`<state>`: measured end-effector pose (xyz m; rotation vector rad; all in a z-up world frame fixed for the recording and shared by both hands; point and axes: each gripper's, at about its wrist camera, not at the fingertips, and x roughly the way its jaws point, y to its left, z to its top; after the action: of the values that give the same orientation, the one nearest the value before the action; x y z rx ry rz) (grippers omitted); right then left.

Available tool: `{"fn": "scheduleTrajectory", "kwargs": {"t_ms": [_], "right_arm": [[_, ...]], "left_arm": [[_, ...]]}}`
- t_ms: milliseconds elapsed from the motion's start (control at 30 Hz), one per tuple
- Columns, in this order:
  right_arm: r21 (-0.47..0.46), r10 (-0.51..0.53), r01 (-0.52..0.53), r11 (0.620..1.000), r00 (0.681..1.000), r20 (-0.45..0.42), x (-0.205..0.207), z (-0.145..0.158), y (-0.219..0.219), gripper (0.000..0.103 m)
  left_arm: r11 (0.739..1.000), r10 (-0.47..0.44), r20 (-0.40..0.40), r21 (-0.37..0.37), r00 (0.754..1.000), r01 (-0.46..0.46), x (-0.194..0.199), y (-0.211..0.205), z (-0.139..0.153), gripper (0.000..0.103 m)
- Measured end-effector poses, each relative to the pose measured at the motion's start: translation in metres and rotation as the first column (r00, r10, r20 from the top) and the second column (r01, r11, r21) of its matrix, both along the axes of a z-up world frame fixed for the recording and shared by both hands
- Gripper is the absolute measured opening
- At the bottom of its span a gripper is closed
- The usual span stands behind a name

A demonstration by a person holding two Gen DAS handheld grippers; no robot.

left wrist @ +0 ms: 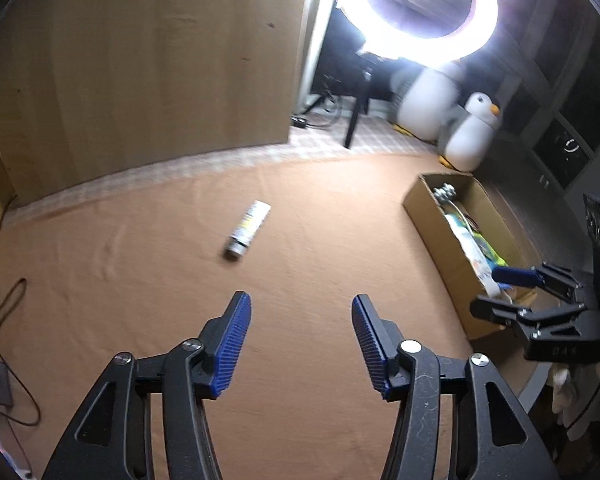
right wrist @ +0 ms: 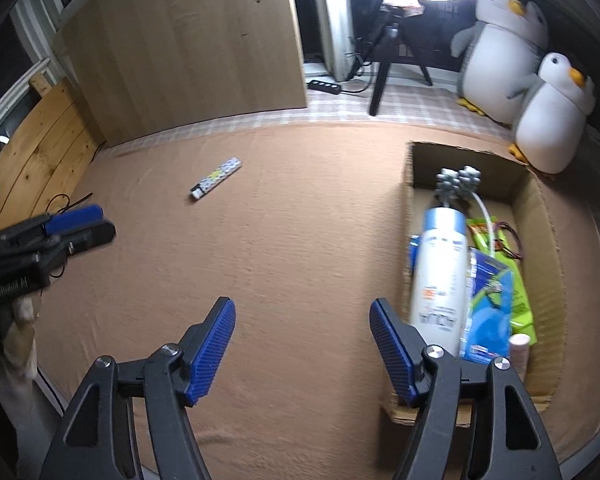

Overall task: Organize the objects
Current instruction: 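Move the left tool to the white patterned case and close on its end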

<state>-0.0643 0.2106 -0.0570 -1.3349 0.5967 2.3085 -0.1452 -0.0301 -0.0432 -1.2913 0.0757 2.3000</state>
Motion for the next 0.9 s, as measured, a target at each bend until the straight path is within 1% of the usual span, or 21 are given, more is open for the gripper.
{"fn": "scheduleTrajectory", "kwargs": {"t_ms": [133, 233, 267, 333, 433, 600, 733, 833, 900], "right_arm": [[0.022, 0.011, -0.011, 1.0, 1.0, -0.002, -0.017, 0.003, -0.004, 0.071], [0.037, 0.015, -0.015, 0.999, 1.0, -0.02, -0.03, 0.009, -0.004, 0.071], [0.04, 0.014, -0.013, 0.999, 1.0, -0.026, -0.034, 0.01, -0.003, 0.071], [0.042, 0.007, -0.005, 0.999, 0.999, -0.04, -0.043, 0.01, 0.001, 0.071], [0.012, -0.02, 0.021, 1.0, 0.998, -0.06, -0.056, 0.004, 0.01, 0.071], [-0.079, -0.062, 0.057, 0.995, 0.996, -0.063, -0.08, -0.017, 0.029, 0.071], [-0.106, -0.08, 0.074, 0.992, 0.995, -0.051, -0.099, -0.032, 0.039, 0.071], [-0.131, -0.093, 0.087, 0.988, 0.995, -0.038, -0.114, -0.044, 0.047, 0.071], [-0.187, -0.099, 0.089, 0.978, 0.994, -0.045, -0.125, -0.054, 0.054, 0.069]], "left_arm": [[1.0, 0.013, -0.016, -0.001, 1.0, -0.013, -0.021, -0.02, 0.008, 0.064], [1.0, -0.011, -0.016, 0.003, 1.0, 0.011, -0.037, -0.028, 0.012, 0.074], [1.0, -0.017, -0.016, -0.001, 1.0, 0.017, -0.042, -0.026, 0.011, 0.075], [1.0, -0.031, -0.011, -0.007, 0.999, 0.031, -0.051, -0.025, 0.007, 0.075], [0.999, -0.026, 0.001, -0.021, 1.0, 0.026, -0.064, -0.019, -0.005, 0.075], [0.998, -0.059, 0.046, -0.034, 0.997, 0.06, -0.083, -0.006, -0.04, 0.075], [0.995, -0.091, 0.058, -0.042, 0.994, 0.093, -0.09, 0.005, -0.061, 0.075], [0.993, -0.109, 0.072, -0.042, 0.991, 0.113, -0.098, 0.012, -0.076, 0.072], [0.994, -0.099, 0.083, -0.042, 0.992, 0.102, -0.106, 0.014, -0.087, 0.066]]}}
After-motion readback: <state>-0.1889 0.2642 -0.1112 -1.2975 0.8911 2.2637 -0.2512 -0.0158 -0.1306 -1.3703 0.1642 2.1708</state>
